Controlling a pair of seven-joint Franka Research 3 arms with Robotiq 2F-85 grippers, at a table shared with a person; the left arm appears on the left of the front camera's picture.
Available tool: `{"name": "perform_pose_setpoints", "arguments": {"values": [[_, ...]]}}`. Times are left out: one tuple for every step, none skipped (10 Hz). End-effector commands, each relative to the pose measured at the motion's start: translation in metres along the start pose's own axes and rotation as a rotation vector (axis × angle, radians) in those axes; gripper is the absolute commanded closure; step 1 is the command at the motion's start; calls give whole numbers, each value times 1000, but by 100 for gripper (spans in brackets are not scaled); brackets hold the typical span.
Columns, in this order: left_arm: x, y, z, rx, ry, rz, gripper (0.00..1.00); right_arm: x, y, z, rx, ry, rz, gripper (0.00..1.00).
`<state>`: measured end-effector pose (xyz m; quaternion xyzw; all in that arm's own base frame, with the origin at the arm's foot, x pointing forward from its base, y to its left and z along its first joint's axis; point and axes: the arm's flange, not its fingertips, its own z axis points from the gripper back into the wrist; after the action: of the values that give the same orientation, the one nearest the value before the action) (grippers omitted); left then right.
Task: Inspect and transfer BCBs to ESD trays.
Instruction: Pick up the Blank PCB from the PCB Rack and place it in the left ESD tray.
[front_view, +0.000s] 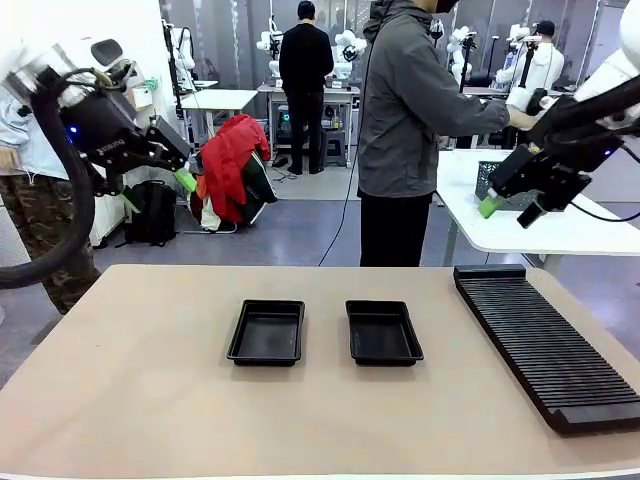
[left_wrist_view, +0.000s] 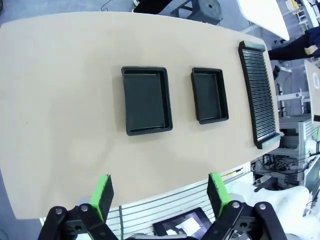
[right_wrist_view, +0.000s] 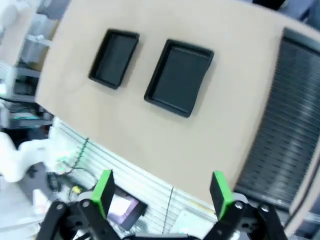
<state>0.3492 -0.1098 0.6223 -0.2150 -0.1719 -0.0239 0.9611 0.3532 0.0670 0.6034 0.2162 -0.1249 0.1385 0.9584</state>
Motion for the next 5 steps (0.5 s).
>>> {"name": "perform_pose_setpoints", "arguments": {"values": [[-1,3,6,-65,36,80,0,3,-15,20,73,-5,-145,0],[-1,7,11,-89,72,111,0,-1,-26,27,103,-10,-183,0],[0,12,16,-125,141,139,0,-5,-40,35,124,-23,-221,0],[3,18,23,-155,167,166,0,-8,-49,41,160,-37,-241,0],[5,24,27,-185,186,191,0,-11,-57,47,191,-50,-263,0]]}}
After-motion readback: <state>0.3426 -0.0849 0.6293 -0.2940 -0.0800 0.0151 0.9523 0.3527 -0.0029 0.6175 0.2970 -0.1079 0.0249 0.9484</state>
